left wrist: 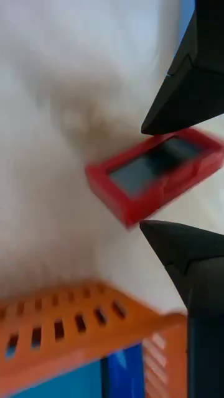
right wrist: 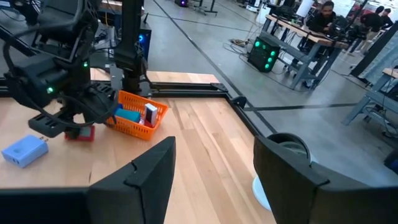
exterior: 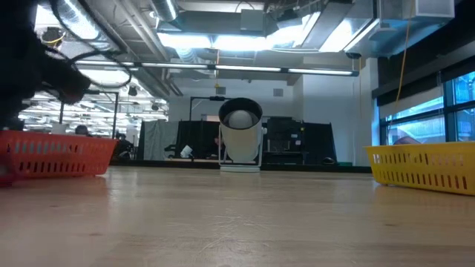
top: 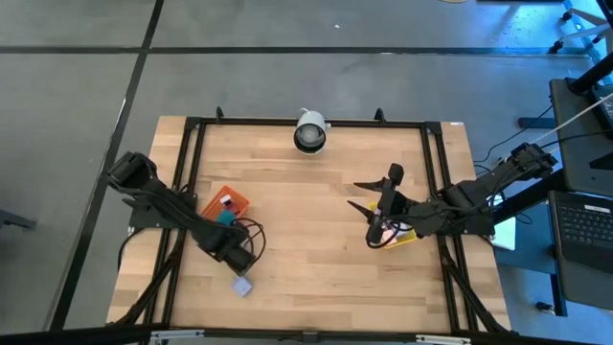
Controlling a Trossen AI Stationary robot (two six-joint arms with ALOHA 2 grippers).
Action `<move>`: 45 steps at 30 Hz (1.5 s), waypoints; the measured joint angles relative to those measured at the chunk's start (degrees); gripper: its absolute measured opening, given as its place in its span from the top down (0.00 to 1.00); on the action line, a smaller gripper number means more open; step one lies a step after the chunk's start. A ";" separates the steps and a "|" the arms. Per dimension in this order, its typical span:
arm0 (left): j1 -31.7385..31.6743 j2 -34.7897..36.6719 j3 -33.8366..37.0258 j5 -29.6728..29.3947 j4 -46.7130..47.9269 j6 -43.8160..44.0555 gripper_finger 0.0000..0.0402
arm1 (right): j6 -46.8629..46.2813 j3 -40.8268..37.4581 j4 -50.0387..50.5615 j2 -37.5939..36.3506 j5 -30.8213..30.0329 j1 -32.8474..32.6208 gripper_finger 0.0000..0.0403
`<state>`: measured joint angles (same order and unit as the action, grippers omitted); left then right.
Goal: Pick & Place Office items
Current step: Put the red digital clock into the orange basket
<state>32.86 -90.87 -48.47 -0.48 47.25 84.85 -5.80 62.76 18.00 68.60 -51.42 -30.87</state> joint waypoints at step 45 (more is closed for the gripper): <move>-0.09 -2.95 -2.74 -1.99 -3.15 -3.14 0.89 | 6.49 -0.02 -8.16 5.57 2.84 0.38 0.46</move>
<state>32.77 -93.82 -51.21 -2.47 44.09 81.71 0.69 62.74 9.84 74.17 -48.58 -30.49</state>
